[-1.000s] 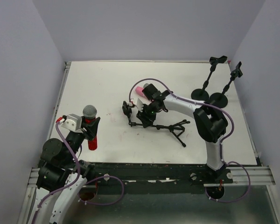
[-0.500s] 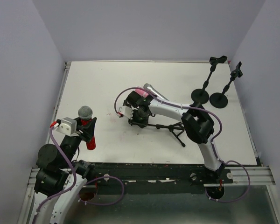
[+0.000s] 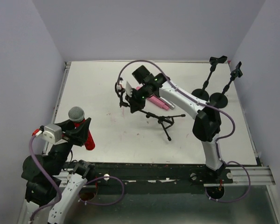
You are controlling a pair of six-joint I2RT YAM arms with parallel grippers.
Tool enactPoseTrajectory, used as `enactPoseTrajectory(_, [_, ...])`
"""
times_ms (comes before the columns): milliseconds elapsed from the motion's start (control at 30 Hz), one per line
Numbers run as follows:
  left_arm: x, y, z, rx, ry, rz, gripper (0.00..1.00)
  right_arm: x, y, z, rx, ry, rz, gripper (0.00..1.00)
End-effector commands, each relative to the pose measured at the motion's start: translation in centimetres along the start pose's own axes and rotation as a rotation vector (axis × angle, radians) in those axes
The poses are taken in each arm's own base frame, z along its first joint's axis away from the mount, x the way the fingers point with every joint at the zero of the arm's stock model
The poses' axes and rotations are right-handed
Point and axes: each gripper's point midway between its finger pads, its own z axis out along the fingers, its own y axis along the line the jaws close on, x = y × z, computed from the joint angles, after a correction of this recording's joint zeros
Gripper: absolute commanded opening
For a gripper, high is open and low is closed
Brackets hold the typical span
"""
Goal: Attach the microphones to the stand
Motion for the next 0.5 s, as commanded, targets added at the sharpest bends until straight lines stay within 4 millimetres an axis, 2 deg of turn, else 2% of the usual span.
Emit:
enactPoseTrajectory(0, [-4.0, -1.3, -1.0, 0.049, -0.104, -0.051, 0.00, -10.6, 4.1, -8.5, -0.141, -0.396, -0.138, 0.00])
enactPoseTrajectory(133, [-5.6, -1.6, -1.2, 0.050, -0.128, -0.083, 0.00, -15.6, 5.7, -11.3, -0.216, -0.618, -0.247, 0.00])
enactPoseTrajectory(267, [-6.4, -1.9, -1.1, 0.059, -0.147, -0.139, 0.00, -18.9, 6.3, -12.7, -0.289, -0.746, -0.309, 0.00])
enactPoseTrajectory(400, [-7.1, -2.2, -0.6, 0.067, -0.161, -0.177, 0.00, -19.7, 7.2, -13.0, -0.369, -0.799, -0.378, 0.00])
enactPoseTrajectory(467, [-7.3, -2.4, -0.1, 0.074, -0.156, -0.189, 0.00, -19.3, 7.8, -12.6, -0.428, -0.806, -0.395, 0.00])
